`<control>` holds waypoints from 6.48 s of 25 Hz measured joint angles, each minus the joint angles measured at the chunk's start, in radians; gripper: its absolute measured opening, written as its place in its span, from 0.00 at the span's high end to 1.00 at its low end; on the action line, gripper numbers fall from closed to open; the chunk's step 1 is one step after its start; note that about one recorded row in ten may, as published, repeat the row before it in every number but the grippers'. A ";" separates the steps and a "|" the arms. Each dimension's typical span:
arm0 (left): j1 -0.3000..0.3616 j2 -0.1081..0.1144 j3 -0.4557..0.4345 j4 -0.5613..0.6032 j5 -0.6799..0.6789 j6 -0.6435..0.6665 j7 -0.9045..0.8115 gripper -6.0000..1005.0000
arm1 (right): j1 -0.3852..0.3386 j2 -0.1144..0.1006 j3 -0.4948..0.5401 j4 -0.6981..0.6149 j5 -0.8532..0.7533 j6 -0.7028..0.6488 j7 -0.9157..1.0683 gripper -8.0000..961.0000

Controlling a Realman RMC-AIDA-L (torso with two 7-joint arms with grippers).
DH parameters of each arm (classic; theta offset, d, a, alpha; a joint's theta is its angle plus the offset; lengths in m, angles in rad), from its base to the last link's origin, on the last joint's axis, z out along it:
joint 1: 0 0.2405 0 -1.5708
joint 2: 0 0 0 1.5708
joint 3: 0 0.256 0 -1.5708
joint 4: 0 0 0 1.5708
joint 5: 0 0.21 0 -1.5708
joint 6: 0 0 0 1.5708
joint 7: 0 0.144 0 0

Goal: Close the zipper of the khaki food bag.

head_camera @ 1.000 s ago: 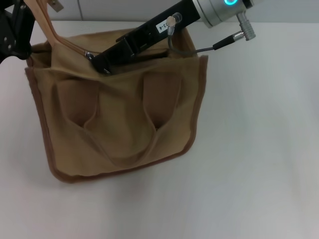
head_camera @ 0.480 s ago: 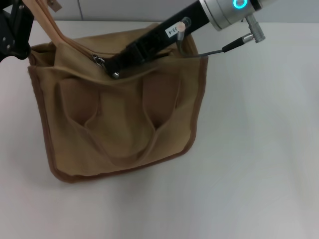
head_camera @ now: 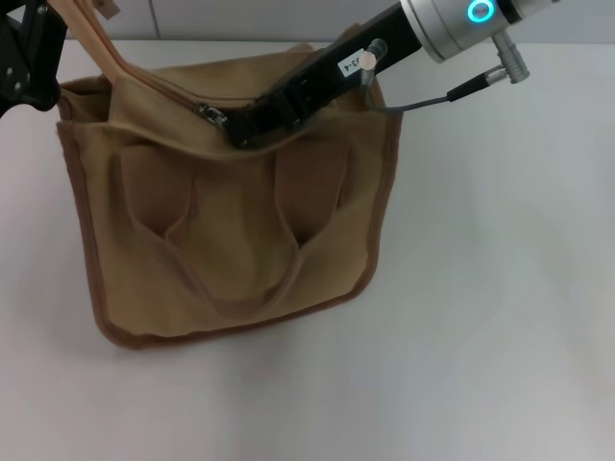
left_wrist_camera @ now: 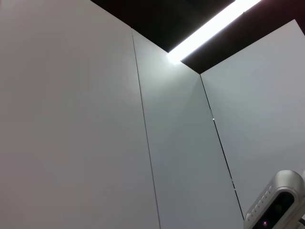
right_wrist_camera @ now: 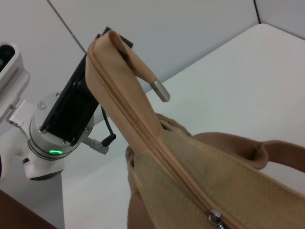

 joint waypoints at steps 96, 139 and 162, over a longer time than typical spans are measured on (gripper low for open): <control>0.012 0.006 -0.004 -0.002 -0.052 -0.051 -0.016 0.96 | -0.190 0.017 0.098 -0.236 -0.216 0.015 0.108 0.98; 0.162 0.093 0.176 0.224 0.005 -0.302 -0.431 0.63 | -0.501 0.015 0.191 0.416 0.428 -0.239 -1.321 0.15; 0.181 0.230 0.417 0.350 0.205 0.064 -0.724 0.20 | -0.443 0.021 0.149 0.528 0.364 -0.163 -1.384 0.15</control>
